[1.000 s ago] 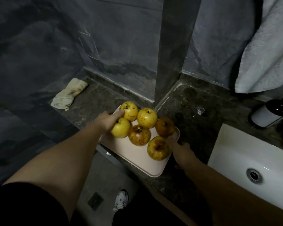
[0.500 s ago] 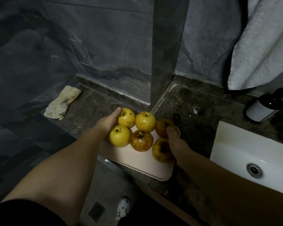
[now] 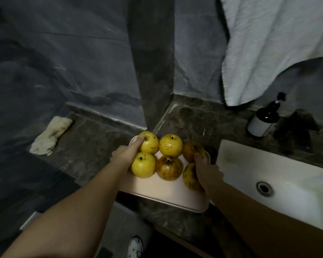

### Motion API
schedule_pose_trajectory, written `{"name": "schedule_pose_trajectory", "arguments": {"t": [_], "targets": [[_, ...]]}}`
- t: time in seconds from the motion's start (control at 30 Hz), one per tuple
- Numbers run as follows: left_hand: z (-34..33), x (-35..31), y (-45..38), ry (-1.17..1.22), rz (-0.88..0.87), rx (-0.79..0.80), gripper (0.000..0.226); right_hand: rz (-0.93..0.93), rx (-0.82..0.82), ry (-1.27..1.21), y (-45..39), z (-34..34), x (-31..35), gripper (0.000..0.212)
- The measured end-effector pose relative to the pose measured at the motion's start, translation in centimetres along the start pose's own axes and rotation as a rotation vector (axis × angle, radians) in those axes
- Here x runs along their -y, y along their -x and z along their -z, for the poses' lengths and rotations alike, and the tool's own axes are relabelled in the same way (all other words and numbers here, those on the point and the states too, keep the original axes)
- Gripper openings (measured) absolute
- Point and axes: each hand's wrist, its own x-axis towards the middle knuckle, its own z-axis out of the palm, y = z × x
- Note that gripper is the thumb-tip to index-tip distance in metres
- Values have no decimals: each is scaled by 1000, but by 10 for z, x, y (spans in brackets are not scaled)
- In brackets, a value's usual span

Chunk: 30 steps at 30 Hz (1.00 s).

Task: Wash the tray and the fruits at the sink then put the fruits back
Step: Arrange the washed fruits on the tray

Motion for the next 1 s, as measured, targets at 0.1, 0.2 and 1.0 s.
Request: {"name": "schedule_pose_trajectory", "arguments": {"t": [0.1, 0.2, 1.0], "targets": [[-31, -30, 23, -9, -45, 22, 137, -29, -54, -14, -3, 42, -10, 84], [-69, -64, 49, 27, -93, 83, 132, -5, -111, -118, -3, 98, -23, 77], [-443, -310, 354, -208, -584, 813, 144, -370, -767, -822, 82, 477, -235, 96]]}}
